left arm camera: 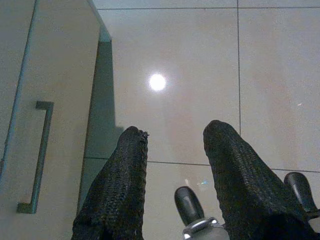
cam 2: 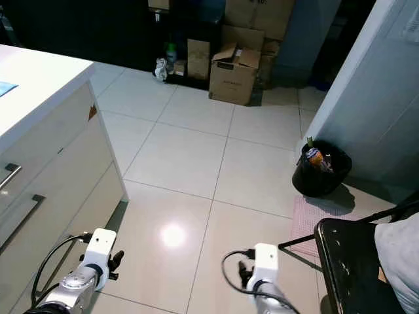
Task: Kitchen organization
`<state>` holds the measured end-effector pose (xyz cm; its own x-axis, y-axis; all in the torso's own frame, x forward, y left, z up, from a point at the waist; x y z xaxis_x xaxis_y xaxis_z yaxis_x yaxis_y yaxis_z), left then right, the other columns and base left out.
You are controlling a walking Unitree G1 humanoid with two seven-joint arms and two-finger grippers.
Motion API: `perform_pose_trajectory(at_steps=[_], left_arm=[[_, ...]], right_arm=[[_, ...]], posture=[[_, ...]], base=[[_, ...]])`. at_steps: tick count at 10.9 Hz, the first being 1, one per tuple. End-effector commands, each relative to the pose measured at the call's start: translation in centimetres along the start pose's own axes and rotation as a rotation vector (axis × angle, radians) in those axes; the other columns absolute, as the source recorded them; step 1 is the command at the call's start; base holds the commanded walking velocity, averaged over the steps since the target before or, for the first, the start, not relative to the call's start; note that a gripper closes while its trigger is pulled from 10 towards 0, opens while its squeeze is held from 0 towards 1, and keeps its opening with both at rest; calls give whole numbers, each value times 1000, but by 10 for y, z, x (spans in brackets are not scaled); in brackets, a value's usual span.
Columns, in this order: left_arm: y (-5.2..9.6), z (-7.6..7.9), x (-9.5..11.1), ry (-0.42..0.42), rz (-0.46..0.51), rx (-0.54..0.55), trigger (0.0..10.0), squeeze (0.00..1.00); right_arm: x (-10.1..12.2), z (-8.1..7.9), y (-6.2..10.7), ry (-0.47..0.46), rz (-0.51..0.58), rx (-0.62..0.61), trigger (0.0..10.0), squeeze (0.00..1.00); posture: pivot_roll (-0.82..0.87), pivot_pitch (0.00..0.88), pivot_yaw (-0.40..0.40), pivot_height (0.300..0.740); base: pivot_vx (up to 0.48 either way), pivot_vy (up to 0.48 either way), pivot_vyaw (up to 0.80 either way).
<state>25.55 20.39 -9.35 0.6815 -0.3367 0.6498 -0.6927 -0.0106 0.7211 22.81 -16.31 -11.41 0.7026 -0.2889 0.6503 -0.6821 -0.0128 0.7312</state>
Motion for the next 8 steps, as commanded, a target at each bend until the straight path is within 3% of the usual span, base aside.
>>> perform_pose_trajectory(at_steps=[1,6,8], left_arm=[[0,5,0,-1,3,-19,10000,0],[2,14,-11,-13,-30,-41,10000,0],[2,14,-12,-11,-34,-48,10000,0]], right_arm=[[7,3,-1,4,19,-13,10000,0],[3,-6,-1,-2,3,22,10000,0],[1,-3,-1,-9,0,11,10000,0]], posture=[[-61,0,-38,719],[-57,0,-46,719],[-61,0,-42,719]], base=[[0,0,0],[0,0,0],[0,0,0]])
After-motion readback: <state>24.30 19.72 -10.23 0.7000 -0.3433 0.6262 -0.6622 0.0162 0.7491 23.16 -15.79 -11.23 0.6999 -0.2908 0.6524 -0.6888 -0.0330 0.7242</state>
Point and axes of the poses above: a point about 5 cm out from each wrist's last joint towards the gripper, its own y axis pointing back from the gripper into the wrist, its own x axis along the axis of the wrist's last joint, z = x × y, the point moved 5 cm from there along -y, pointing out of the wrist towards the gripper, and after that the axes turned 8 degrees about -y, right-handed, at the moved point
